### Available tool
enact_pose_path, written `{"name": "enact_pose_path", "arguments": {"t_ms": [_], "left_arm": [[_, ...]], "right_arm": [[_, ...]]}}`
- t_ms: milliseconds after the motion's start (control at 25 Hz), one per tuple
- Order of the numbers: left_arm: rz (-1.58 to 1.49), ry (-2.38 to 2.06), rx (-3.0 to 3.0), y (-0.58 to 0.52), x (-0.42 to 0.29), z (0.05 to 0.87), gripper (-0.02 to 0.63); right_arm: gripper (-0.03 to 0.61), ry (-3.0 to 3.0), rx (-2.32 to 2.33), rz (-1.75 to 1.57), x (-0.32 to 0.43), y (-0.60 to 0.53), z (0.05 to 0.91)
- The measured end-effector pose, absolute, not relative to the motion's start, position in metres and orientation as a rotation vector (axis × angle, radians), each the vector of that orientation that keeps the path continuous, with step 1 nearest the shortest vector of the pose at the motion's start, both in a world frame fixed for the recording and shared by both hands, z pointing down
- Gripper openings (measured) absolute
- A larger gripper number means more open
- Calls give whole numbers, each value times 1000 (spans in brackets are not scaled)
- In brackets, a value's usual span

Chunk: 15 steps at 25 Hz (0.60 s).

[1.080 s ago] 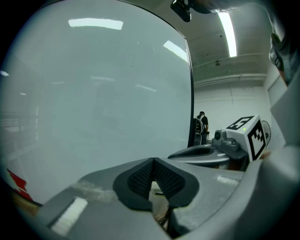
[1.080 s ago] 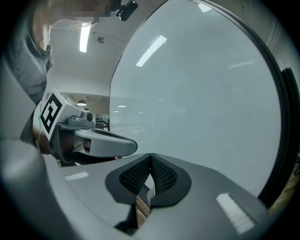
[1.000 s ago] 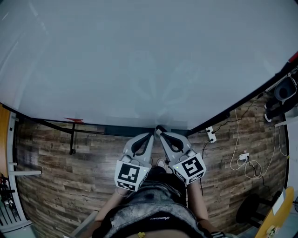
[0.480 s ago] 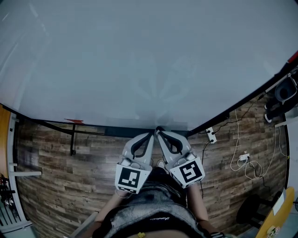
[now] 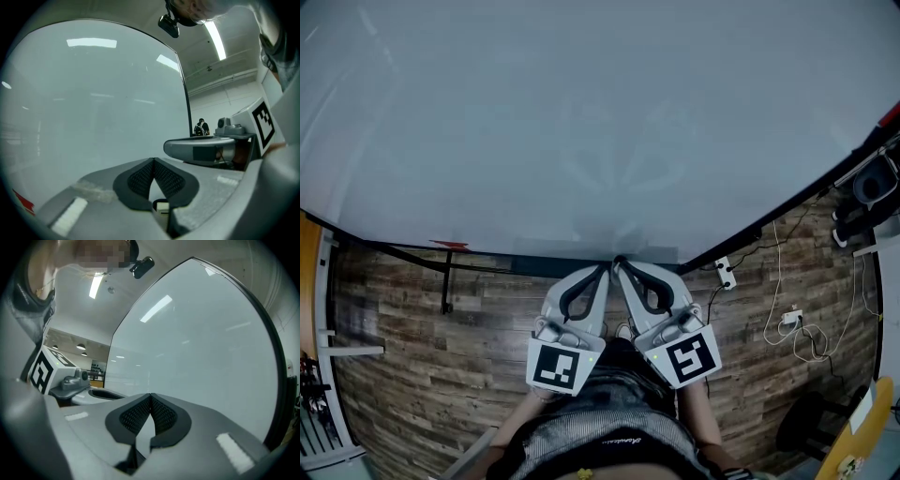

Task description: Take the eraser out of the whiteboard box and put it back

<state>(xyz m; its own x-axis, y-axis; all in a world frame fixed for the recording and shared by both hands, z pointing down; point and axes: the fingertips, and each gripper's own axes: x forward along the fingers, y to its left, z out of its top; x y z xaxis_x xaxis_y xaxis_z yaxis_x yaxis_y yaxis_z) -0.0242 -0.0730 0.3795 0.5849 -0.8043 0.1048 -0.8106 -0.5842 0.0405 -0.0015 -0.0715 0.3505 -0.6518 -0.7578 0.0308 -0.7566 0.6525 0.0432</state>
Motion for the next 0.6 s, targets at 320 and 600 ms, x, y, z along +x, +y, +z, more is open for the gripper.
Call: {"name": "enact_pose_path", "arguments": {"t_ms": [320,600], "left_arm": [[115,-1376,2729,-69,-22,378,0],[109,-1383,2726,-73,-23,379,0]], "right_arm": [[2,-2818,1271,-77,-6,-66,347],[0,-2799,1247,-83,-9,-68,352]]}}
